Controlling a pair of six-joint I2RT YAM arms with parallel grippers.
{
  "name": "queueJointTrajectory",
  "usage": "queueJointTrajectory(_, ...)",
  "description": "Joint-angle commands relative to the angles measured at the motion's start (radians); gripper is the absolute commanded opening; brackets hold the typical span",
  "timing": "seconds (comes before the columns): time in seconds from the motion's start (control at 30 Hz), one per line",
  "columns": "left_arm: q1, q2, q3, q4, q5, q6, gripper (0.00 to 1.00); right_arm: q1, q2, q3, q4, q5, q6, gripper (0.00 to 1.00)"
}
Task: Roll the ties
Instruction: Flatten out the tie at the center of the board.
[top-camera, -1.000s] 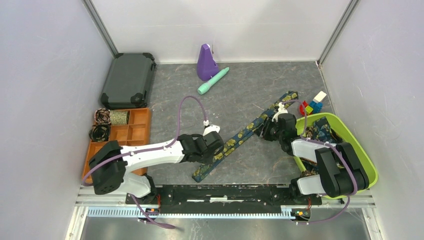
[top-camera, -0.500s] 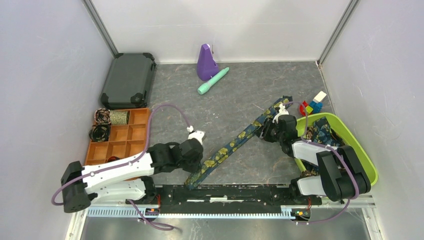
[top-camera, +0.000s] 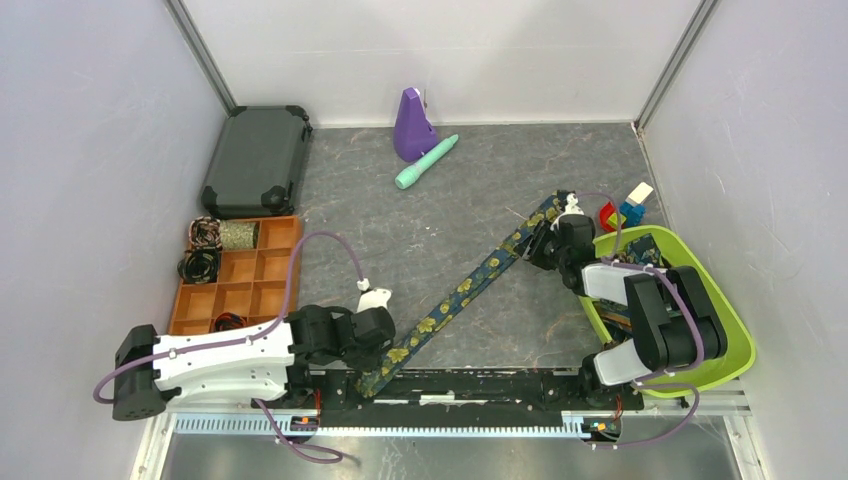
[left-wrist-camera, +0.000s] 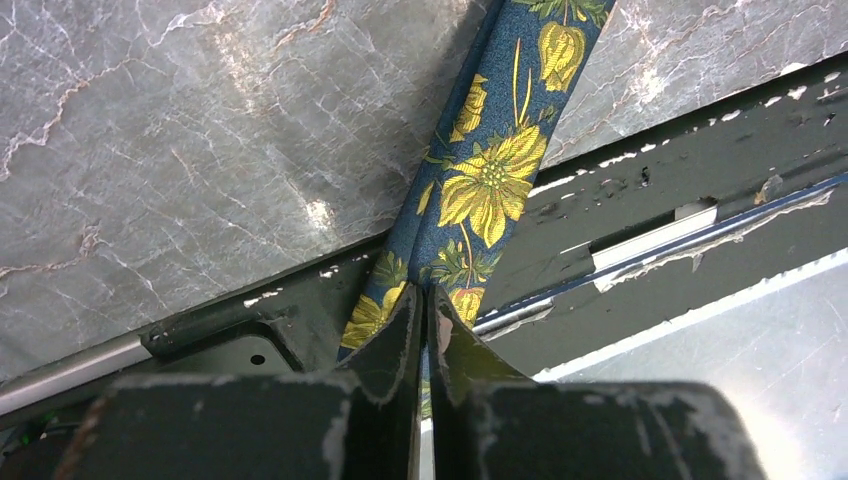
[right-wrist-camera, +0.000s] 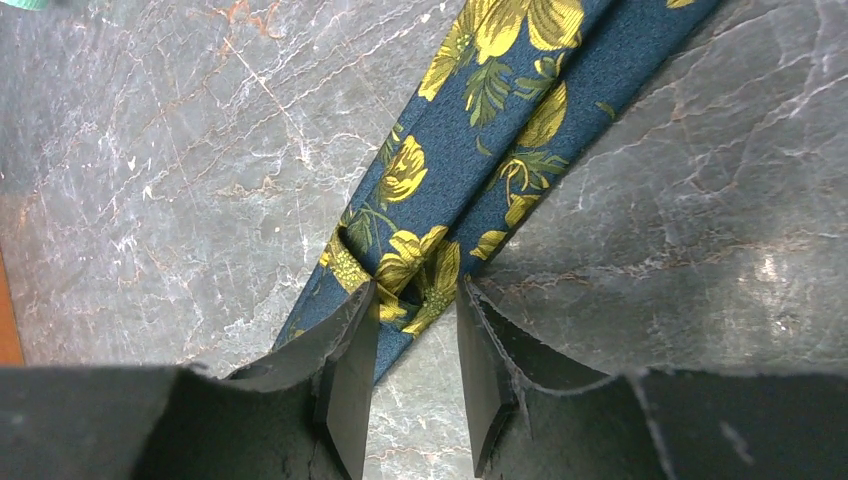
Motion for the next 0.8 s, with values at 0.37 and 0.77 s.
queueJointTrajectory(0.37,-0.014,-0.030,0.066,-0.070,-0.026,-0.078,0.52,-0.014,-0.132,0.142,-0.135,-0.067,-0.059,0.44)
queueJointTrajectory(0.77,-0.126,0.193,0.200,0.018,-0.049,-0.108,0.49,-0.008,0.148,0.282,-0.100,-0.081,-0.087,0.33)
